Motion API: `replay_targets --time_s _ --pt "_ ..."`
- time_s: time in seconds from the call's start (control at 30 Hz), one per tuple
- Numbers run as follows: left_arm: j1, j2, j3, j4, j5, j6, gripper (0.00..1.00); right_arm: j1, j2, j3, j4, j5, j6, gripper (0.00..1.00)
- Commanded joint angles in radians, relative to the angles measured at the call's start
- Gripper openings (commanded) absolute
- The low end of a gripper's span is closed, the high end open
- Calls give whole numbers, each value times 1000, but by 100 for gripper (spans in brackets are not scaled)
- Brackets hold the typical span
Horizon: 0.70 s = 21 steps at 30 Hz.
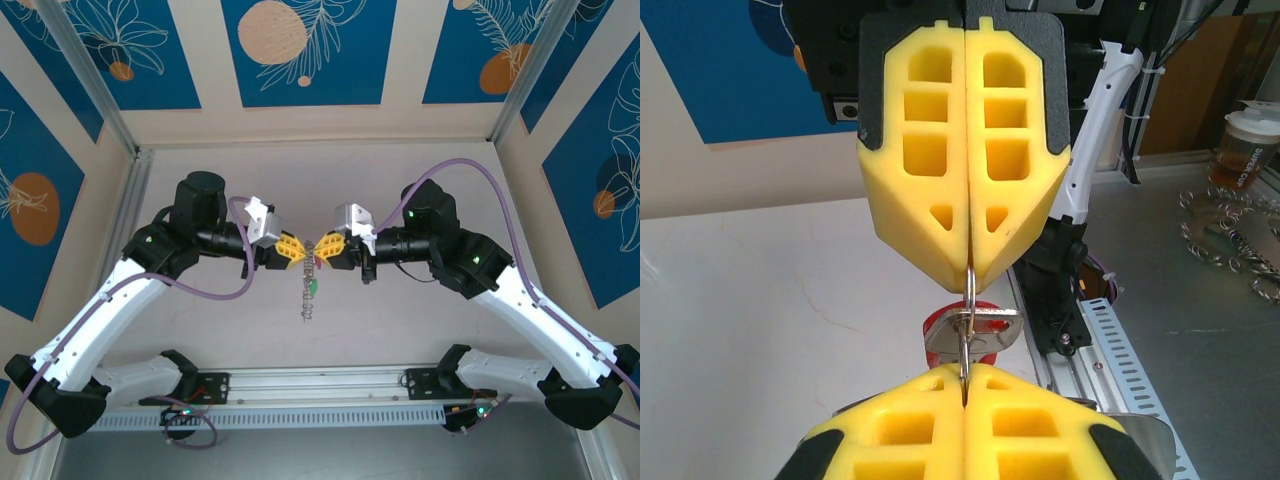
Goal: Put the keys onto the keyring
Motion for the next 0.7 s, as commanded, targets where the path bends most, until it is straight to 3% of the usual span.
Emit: replay_targets --time_s 0.0,0.67 --pt "-6 -23 5 31 29 -2 0 1 8 4 -3 -20 3 0" --pt "-5 5 40 20 73 -18 0 65 -9 25 -84 68 -91 0"
